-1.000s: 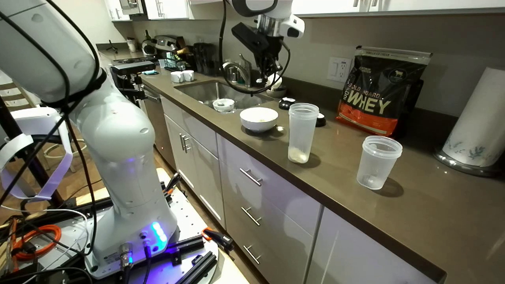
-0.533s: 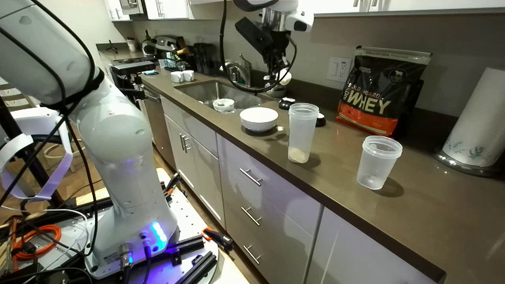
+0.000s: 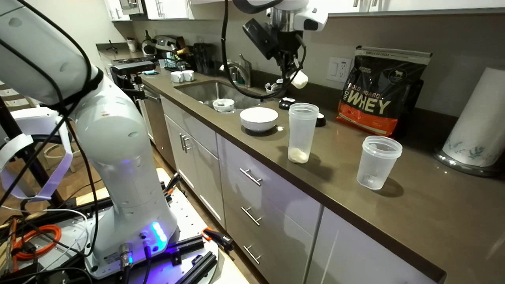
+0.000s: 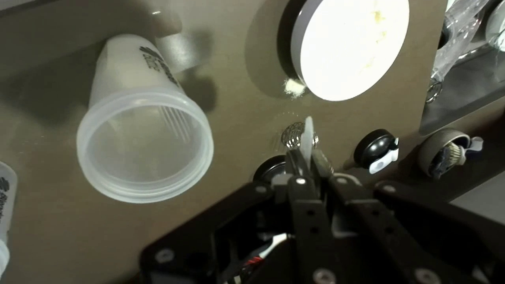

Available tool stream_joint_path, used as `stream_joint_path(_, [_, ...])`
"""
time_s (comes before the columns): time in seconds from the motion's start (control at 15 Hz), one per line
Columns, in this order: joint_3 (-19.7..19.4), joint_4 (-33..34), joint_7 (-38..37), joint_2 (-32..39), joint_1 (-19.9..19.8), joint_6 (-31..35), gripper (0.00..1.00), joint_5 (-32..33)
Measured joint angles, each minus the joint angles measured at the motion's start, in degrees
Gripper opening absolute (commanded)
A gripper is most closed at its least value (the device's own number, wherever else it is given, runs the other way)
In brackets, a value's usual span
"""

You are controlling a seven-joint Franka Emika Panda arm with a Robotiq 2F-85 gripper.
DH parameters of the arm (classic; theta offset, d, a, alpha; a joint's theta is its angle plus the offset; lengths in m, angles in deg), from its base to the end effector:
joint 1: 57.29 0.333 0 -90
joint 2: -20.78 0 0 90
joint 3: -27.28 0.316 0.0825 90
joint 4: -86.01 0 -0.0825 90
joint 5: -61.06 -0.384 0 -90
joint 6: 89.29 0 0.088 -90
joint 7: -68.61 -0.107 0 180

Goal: Pick up the small scoop and scoop some powder from the bowl and put it in the plastic container to the right.

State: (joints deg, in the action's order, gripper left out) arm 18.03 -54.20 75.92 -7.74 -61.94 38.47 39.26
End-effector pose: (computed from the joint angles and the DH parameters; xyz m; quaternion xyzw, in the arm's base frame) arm 0.4139 -0.0959 0.5064 -0.9598 0.1454 -0.1640 0.1753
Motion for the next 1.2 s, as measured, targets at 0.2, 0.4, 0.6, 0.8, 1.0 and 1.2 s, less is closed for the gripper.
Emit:
stream_joint_path(0.2, [-0.2, -0.9, -2.0, -1.0, -1.9, 1.2, 0.03, 1.7])
stream_joint_path(0.4, [-0.3, -1.8, -4.5, -2.1, -3.7, 1.7, 0.03, 3.7])
stream_joint_path(0.6, [-0.4, -2.5, -6.8, -3.1, -5.3, 2.1, 0.03, 5.5])
stream_joint_path(0.8, [-0.5, -3.3, -9.1, -3.9, -6.7, 2.9, 0.03, 7.0])
stream_joint_path(1.0, [-0.4, -3.4, -11.8, -4.1, -8.1, 3.0, 0.03, 9.0])
stream_joint_path(1.2, [-0.4, -3.4, -14.6, -4.2, -9.7, 3.1, 0.03, 11.2])
